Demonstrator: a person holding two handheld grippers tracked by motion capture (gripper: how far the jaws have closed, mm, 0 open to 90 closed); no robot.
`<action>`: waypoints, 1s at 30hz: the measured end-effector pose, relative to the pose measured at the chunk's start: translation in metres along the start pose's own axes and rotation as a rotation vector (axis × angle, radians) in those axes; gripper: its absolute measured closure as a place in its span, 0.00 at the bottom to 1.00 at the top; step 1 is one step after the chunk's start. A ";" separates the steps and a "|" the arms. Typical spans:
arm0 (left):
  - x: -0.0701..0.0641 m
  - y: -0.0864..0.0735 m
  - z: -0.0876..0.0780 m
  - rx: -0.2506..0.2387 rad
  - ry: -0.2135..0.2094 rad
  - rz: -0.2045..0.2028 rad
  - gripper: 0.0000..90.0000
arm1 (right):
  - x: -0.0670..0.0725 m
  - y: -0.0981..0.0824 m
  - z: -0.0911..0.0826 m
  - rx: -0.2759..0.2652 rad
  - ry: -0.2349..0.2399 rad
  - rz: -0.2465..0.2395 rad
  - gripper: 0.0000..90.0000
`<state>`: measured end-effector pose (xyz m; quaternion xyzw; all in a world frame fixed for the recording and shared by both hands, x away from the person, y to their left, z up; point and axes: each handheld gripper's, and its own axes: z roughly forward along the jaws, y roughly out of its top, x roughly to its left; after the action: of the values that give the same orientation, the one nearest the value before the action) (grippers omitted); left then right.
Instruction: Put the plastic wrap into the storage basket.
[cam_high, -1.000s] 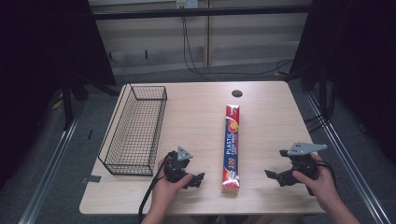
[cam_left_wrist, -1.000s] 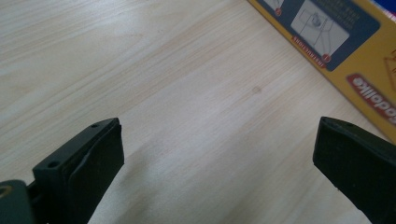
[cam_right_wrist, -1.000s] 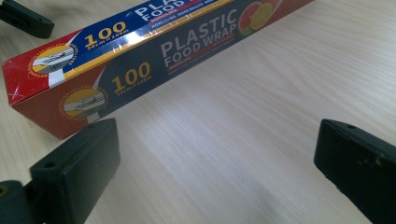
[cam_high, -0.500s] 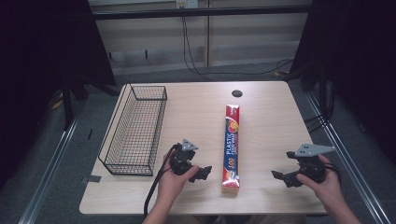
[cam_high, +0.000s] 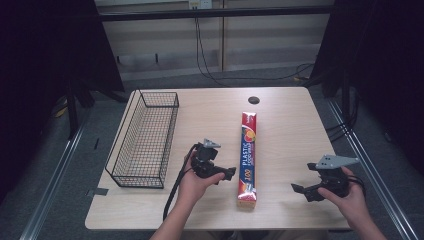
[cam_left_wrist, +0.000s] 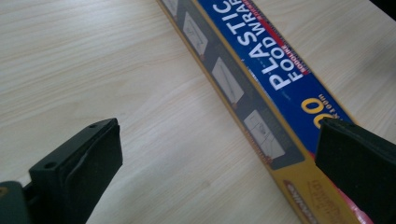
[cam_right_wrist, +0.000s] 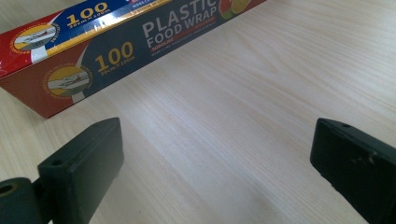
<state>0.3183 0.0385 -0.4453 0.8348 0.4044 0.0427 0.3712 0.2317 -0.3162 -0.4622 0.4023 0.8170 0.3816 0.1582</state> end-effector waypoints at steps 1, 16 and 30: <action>-0.001 0.002 0.001 -0.004 -0.001 -0.002 0.01 | -0.001 0.000 0.000 -0.002 0.003 0.002 0.03; -0.008 0.027 0.015 0.024 -0.018 -0.021 0.01 | -0.001 -0.001 0.001 0.005 0.007 0.000 0.03; -0.015 0.046 0.024 0.036 -0.002 -0.020 0.01 | -0.001 -0.001 0.001 0.005 0.010 0.003 0.03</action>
<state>0.3465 -0.0045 -0.4291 0.8373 0.4130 0.0308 0.3568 0.2326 -0.3169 -0.4639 0.4020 0.8182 0.3818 0.1525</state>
